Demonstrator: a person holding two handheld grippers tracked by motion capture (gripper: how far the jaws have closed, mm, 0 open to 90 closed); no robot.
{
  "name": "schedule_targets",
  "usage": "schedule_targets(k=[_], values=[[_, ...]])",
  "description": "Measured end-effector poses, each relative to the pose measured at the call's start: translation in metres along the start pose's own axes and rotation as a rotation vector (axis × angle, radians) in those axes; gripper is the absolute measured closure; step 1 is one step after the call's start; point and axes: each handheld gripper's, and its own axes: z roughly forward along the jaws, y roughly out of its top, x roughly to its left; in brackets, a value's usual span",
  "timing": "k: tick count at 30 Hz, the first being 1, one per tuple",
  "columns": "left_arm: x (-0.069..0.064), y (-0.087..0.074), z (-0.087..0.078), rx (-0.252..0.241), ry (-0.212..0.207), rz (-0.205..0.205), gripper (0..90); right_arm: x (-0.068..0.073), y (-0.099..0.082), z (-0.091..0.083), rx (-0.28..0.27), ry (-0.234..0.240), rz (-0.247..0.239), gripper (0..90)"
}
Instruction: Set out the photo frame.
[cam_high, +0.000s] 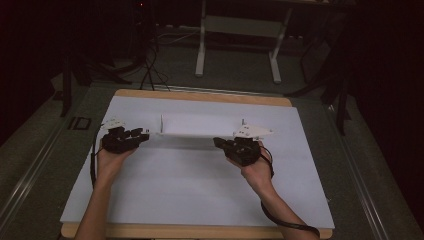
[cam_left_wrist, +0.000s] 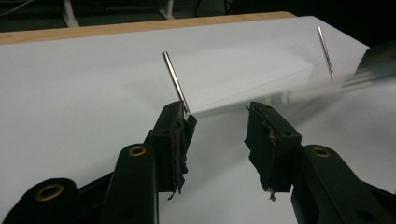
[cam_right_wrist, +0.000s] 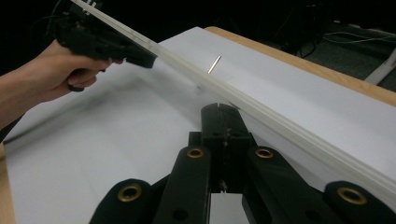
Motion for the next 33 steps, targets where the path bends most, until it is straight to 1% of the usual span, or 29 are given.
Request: schedule_targets(k=[2,4,6,8,10,12,13,14,15,18,23,24,25,27,28,30,33], values=[[-0.003,0.0,-0.002,-0.006,-0.011,0.033,55.1,-0.001,0.002,0.001,-0.002,-0.003,-0.002,90.0],[-0.007,0.001,-0.004,-0.018,-0.021,0.077,54.9,-0.002,0.004,0.001,-0.001,-0.003,0.0,90.0],[-0.013,0.006,-0.005,-0.038,-0.012,0.113,53.8,-0.003,0.005,0.001,-0.003,-0.005,-0.002,90.0],[-0.016,0.009,-0.005,-0.057,-0.028,0.121,50.5,-0.004,0.006,0.002,-0.005,-0.006,0.002,90.0],[-0.021,0.014,-0.005,-0.086,-0.021,0.138,44.4,-0.005,0.008,0.002,-0.004,-0.004,0.003,90.0],[-0.024,0.017,-0.003,-0.097,-0.024,0.154,39.1,-0.006,0.009,0.002,-0.004,-0.007,0.001,90.0],[-0.026,0.018,-0.002,-0.101,-0.027,0.163,38.7,-0.006,0.009,0.003,-0.003,-0.007,0.0,90.0],[-0.027,0.019,-0.001,-0.105,-0.023,0.182,37.6,-0.006,0.01,0.003,-0.003,-0.007,0.001,90.0],[-0.03,0.02,0.001,-0.111,-0.03,0.193,37.1,-0.007,0.01,0.003,-0.002,-0.006,-0.001,90.0],[-0.033,0.025,0.007,-0.116,-0.032,0.213,35.1,-0.009,0.012,0.004,0.001,-0.011,0.0,90.0],[-0.035,0.029,0.015,-0.126,-0.054,0.221,35.1,-0.015,0.013,0.005,-0.002,-0.018,0.012,90.0],[-0.035,0.029,0.017,-0.129,-0.065,0.218,35.9,-0.015,0.014,0.005,-0.002,-0.021,0.012,90.0],[-0.035,0.029,0.018,-0.133,-0.071,0.217,38.7,-0.016,0.014,0.005,-0.001,-0.024,0.01,90.0],[-0.036,0.03,0.019,-0.138,-0.069,0.216,41.1,-0.018,0.016,0.006,0.007,-0.029,0.003,90.0],[-0.036,0.03,0.02,-0.14,-0.066,0.219,41.7,-0.019,0.017,0.006,0.015,-0.042,-0.013,90.0],[-0.036,0.032,0.021,-0.143,-0.061,0.209,42.3,-0.02,0.019,0.006,0.017,-0.058,-0.029,89.6],[-0.035,0.033,0.022,-0.152,-0.053,0.213,43.0,-0.023,0.02,0.004,0.009,-0.059,-0.02,85.9]])
